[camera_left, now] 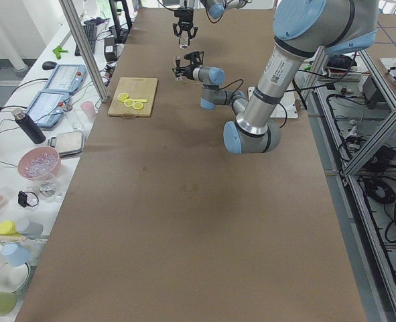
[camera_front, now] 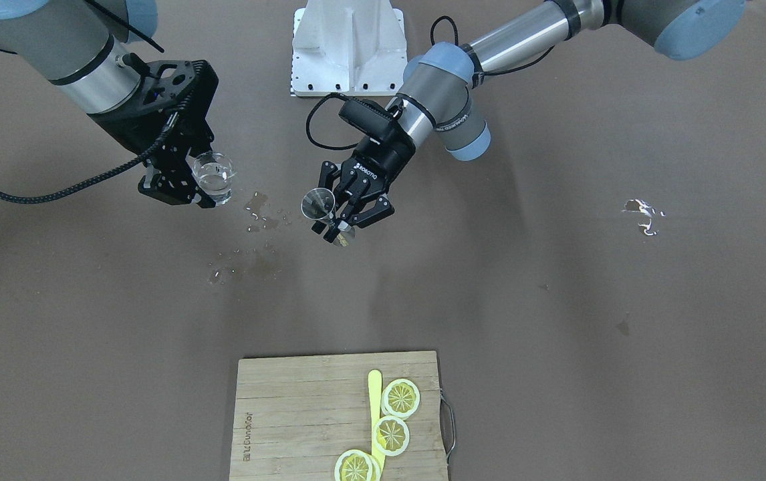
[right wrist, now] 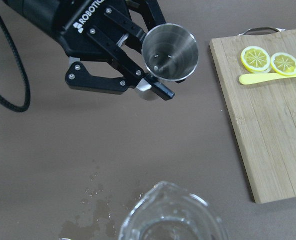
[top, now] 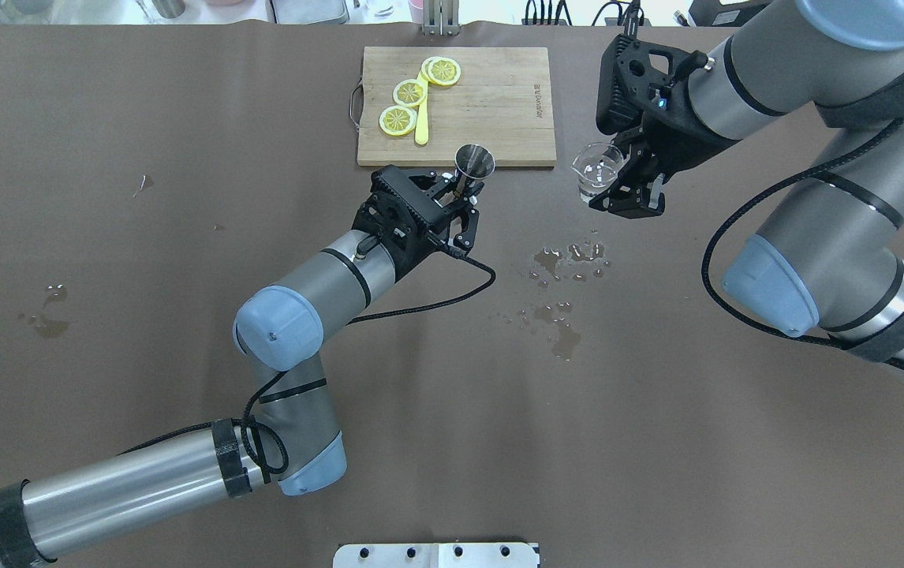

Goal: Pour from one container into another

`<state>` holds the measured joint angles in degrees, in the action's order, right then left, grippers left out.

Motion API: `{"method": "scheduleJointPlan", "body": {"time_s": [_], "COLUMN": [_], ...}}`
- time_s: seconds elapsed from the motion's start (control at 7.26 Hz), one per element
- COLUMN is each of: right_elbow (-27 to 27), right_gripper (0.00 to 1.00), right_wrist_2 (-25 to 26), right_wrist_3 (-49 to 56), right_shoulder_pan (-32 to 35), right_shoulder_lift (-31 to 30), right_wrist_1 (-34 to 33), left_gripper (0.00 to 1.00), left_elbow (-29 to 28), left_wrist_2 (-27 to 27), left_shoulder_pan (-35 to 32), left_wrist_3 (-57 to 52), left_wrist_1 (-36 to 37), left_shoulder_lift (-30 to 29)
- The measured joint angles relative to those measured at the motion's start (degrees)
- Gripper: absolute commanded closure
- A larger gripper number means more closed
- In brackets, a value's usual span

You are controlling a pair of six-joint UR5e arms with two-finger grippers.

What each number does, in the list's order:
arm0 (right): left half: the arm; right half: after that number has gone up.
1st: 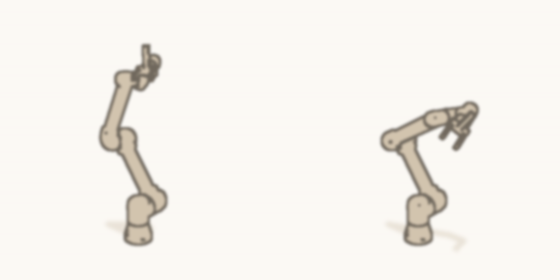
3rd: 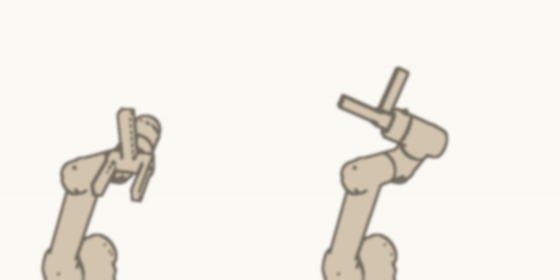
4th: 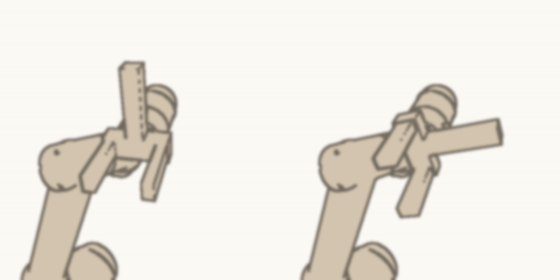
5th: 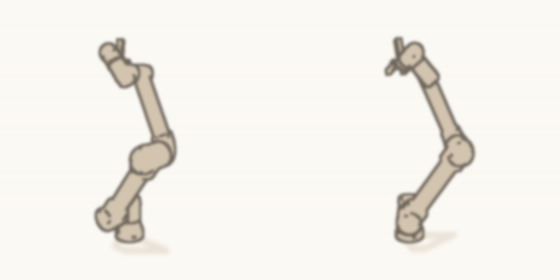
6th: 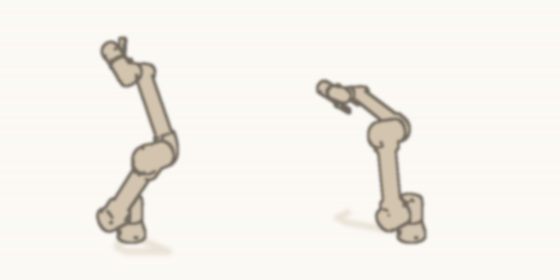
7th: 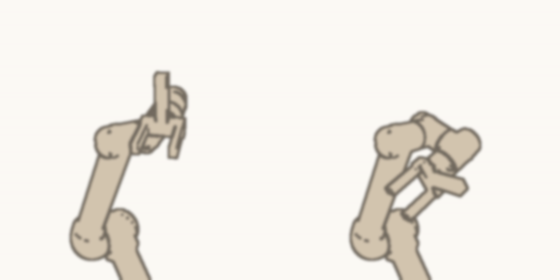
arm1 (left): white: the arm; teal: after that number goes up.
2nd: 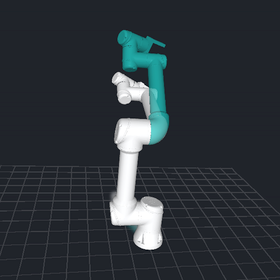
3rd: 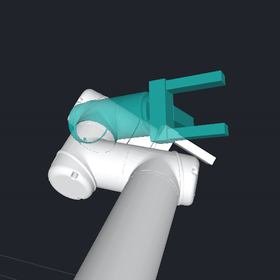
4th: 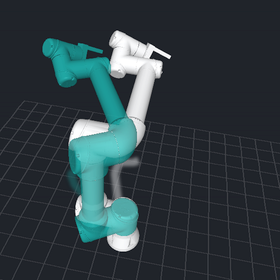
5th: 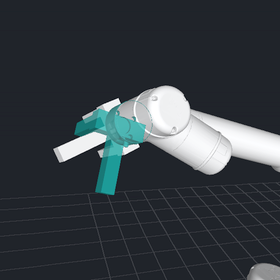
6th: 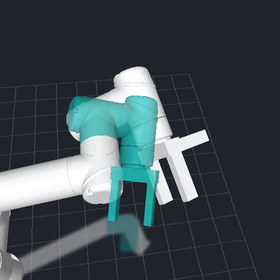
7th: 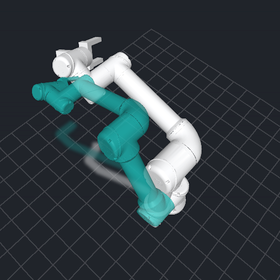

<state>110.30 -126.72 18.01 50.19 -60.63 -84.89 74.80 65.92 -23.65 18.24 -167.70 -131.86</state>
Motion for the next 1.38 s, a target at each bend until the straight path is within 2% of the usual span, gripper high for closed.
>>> {"method": "scheduleJointPlan", "body": {"time_s": [0.55, 1.38], "right_elbow": [-0.1, -5.7], "right_gripper": [1.00, 1.00], "right_wrist_2": [2.4, 5.6], "right_wrist_3": [-0.3, -0.4], "right_shoulder_pan": [-0.8, -2.1], "right_shoulder_lift": [6.7, 12.5], "right_wrist_1": [-10.3, -14.6], "left_gripper": [1.00, 1.00], "left_elbow": [0.0, -0.1], "left_wrist_2": [0.0, -0.1], "left_shoulder_pan": [0.1, 0.5], "left_wrist_3": [0.0, 0.0], "left_wrist_1": [0.0, 0.0], "left_shoulder_lift": [-0.1, -0.2]}}
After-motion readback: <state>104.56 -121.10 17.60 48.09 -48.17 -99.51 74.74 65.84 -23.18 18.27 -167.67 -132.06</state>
